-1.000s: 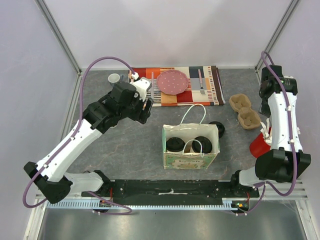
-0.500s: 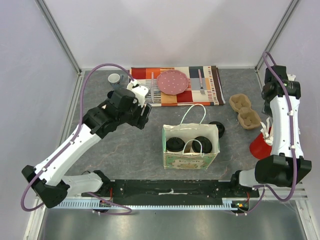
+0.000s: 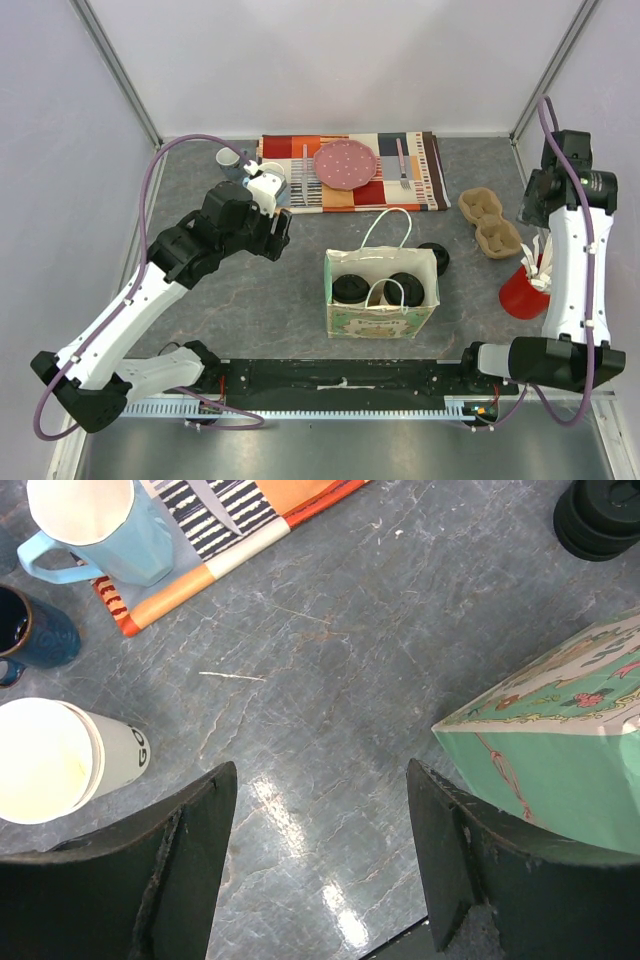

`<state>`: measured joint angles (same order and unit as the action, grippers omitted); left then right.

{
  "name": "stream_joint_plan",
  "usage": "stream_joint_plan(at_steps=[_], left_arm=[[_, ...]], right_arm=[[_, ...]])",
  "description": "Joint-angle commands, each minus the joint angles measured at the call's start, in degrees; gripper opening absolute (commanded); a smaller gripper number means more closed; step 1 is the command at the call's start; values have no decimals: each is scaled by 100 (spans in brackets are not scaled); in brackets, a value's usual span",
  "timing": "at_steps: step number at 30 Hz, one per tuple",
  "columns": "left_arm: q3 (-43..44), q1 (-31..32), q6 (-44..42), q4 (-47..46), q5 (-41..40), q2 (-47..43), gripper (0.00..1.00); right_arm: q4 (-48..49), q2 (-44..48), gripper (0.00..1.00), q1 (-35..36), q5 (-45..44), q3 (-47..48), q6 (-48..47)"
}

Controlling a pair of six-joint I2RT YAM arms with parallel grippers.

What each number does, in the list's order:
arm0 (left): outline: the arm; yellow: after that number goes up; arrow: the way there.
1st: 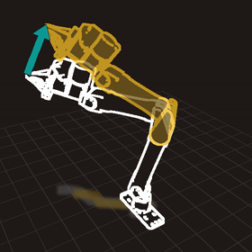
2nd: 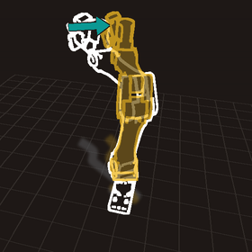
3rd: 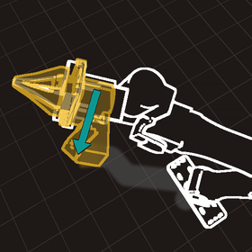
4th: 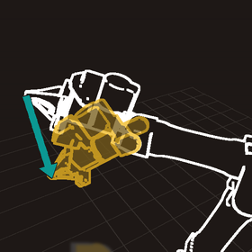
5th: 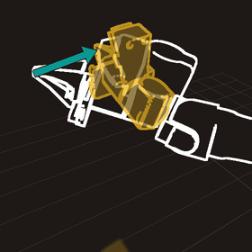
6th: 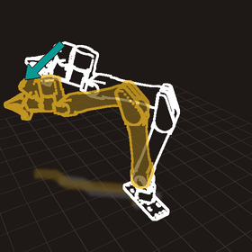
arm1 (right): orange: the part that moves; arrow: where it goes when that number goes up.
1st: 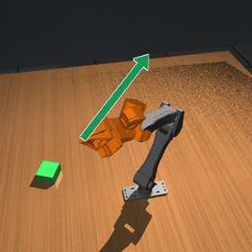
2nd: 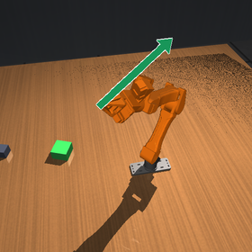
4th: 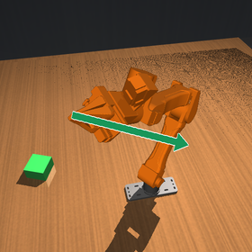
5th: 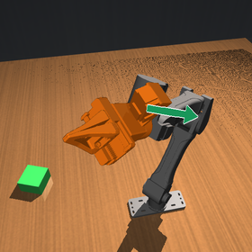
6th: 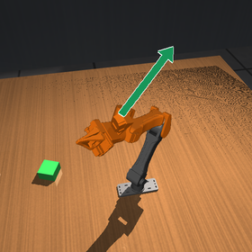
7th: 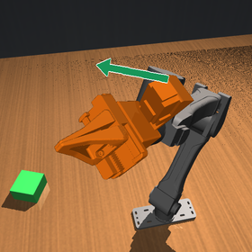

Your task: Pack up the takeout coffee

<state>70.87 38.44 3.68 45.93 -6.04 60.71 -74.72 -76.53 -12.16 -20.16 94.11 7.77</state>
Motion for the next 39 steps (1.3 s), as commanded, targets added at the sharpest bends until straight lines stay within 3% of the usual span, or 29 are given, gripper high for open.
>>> stream_joint_plan(at_steps=[1,8,13,25,35,38,39], left_arm=[[32,-20,238,-260,165,-59,75],[-38,-20,308,-269,191,-42,75],[23,-47,335,-295,200,90,74],[85,-108,396,-260,279,187,74],[111,-152,423,-243,323,266,74],[111,-161,432,-243,349,275,74],[120,-170,432,-243,358,292,74]], right_arm=[[-175,191,49,-14,259,-340,347],[-263,16,55,-14,-330,-401,717],[-237,-502,53,-14,-462,-393,613],[98,-643,49,-14,-805,-753,172],[186,-802,32,-14,-647,-763,58],[133,-811,23,-14,-647,-683,76],[133,-811,15,-14,-647,-657,84]])
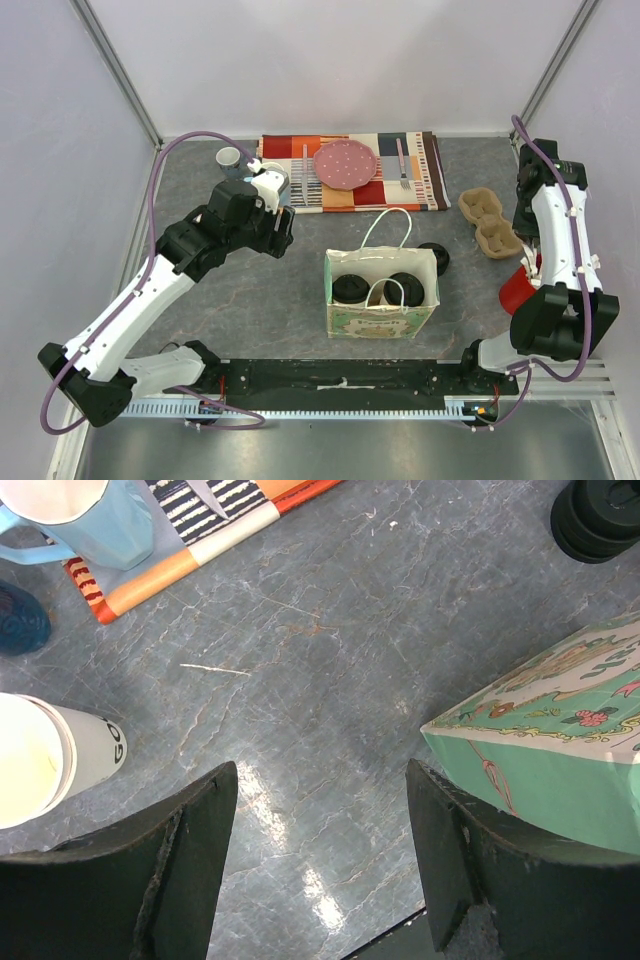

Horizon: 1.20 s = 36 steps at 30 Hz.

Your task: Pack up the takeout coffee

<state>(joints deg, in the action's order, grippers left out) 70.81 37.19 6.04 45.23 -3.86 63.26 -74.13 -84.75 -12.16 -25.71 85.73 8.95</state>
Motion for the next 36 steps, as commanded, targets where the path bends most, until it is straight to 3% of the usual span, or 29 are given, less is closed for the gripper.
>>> stream_joint_plan(at_steps=[1,3,13,18,27,36], left_arm=[[153,-45,195,-173,140,45,74],[188,-54,195,-164,148,63,74],[197,-115,11,-164,210,204,74],[267,-334,-68,-138,359,388,73],[372,-686,-156,161,359,564,72],[513,-722,-332,521,535,590,72]], right_arm=[[30,11,11,-14,-83,207,-16],[-57,2,0,-14,-48,312,-7],[-901,55,0,-14,32,1954,212],[-937,310,0,-14,355,2307,125],[-384,573,0,-14,2568,3889,-87],[1213,1171,0,-14,5530,3565,1643]])
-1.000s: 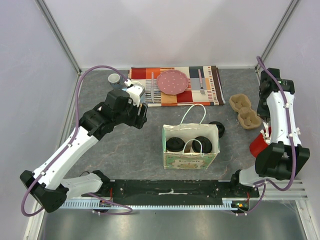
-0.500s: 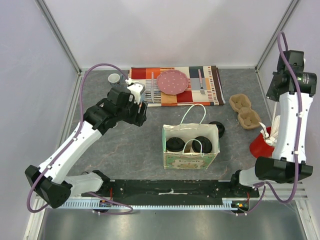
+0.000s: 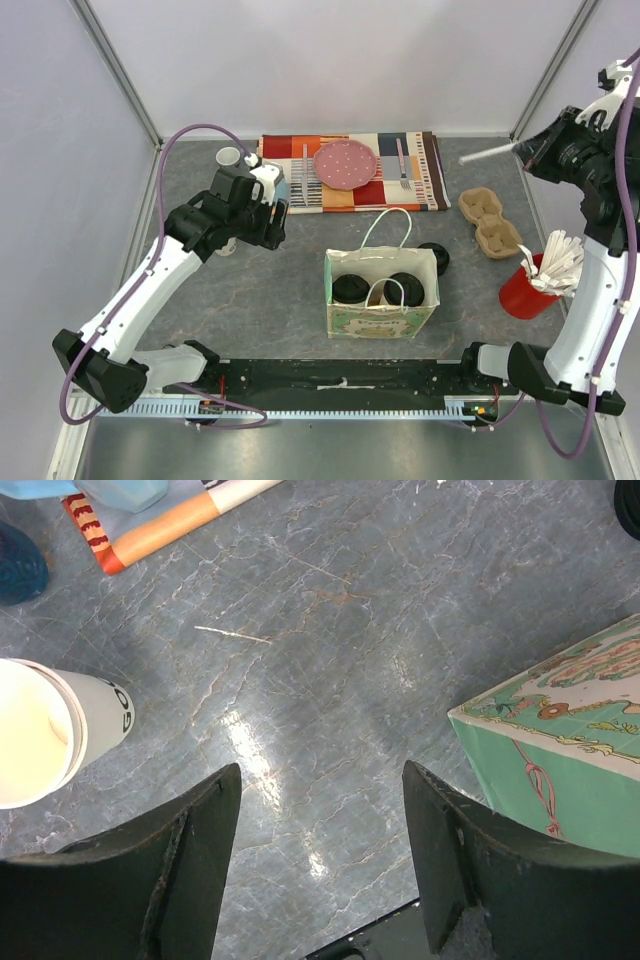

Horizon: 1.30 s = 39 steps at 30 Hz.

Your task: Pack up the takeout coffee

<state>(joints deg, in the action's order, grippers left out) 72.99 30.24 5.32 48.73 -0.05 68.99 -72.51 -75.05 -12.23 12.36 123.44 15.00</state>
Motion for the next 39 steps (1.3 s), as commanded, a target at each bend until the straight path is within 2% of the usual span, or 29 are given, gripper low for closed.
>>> stream_joint_plan(at_steps=[1,2,3,4,5,6,11,12,14,19,23,25,27,28,29,30,31,32,36,38,39], left_arm=[[303,-27,-268,215,164,18,72],[321,-27,-277,233,164,18,72],[356,-27,-286,251,172,44,72],[374,-27,-295,268,181,53,72],[417,-27,-304,286,199,70,71],[426,-27,-312,277,216,88,71],[540,-27,-339,286,199,220,71],[549,-27,-339,277,199,229,71],[584,-27,-339,286,199,264,71],[567,-27,-339,277,199,273,71],[585,-27,-348,277,208,290,71],[585,-27,-348,269,199,290,71],[558,-27,-339,277,208,290,71],[558,-27,-321,269,216,290,71],[576,-27,-313,277,225,290,71],[602,-27,-304,277,234,308,71],[637,-27,-312,269,260,325,70],[742,-36,-321,269,269,334,70],[962,-27,-391,216,278,404,70],[971,-27,-374,198,287,448,70],[963,-27,-357,181,287,449,70]], right_arm=[[1290,288,0,-8,2300,-493,1335],[1623,532,0,-8,2671,-714,1660],[2531,683,0,-8,2962,-994,2577],[3114,867,0,-8,3226,-1632,3091],[4182,1199,0,-8,3673,-1943,3557],[4532,1342,0,-8,3799,-2199,4345],[5026,1887,0,-8,5028,-3183,5300],[5436,1967,0,-8,5500,-3368,5528],[5903,2169,0,19,5846,-3756,6074],[5880,2319,0,721,6243,-4396,6383],[5713,2310,0,783,6454,-4513,6367],[5477,2293,0,775,6489,-4416,6165],[4644,2249,0,748,6464,-4311,5560],[4206,2197,0,748,6115,-4197,5192],[2644,2092,0,748,5807,-3996,4501],[1532,1934,0,748,5282,-3237,2832],[250,1358,0,766,4633,-2690,1736],[-1120,1074,0,792,3739,-2215,1099],[-1125,720,0,994,3756,-1168,926],[-1125,754,0,1056,3826,-1242,1048],[-1125,911,0,1108,3940,-1652,1127]])
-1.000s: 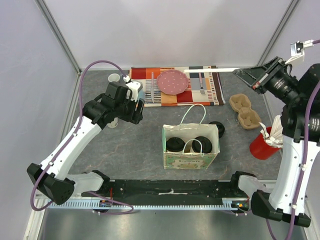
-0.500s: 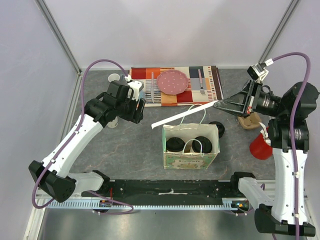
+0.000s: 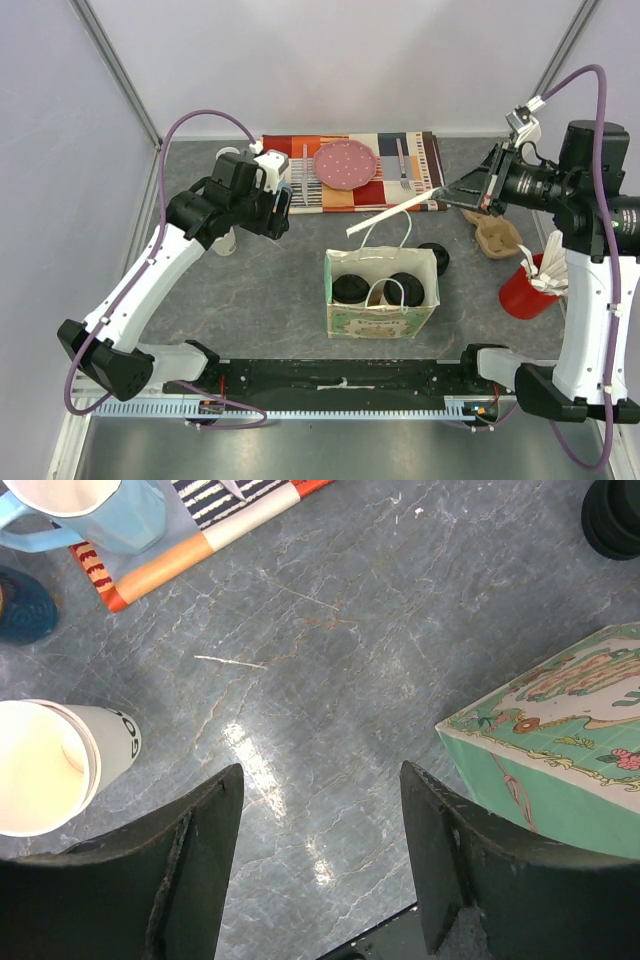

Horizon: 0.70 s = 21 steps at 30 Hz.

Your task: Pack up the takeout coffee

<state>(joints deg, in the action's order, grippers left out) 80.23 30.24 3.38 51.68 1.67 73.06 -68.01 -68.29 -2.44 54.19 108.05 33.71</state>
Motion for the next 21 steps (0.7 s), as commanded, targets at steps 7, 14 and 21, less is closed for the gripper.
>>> stream_joint_plan(at_steps=[7,14,21], left_arm=[[152,-27,-135,-123,158,-11,70],[19,-27,-48,-114,255,-81,70],[-16,-27,-100,-123,167,-177,70]], right_arm=[[-1575,1010,0,384,55,-1110,-454],[-1575,748,0,402,-153,-724,-489],[-1575,668,0,507,-893,-925,-726]])
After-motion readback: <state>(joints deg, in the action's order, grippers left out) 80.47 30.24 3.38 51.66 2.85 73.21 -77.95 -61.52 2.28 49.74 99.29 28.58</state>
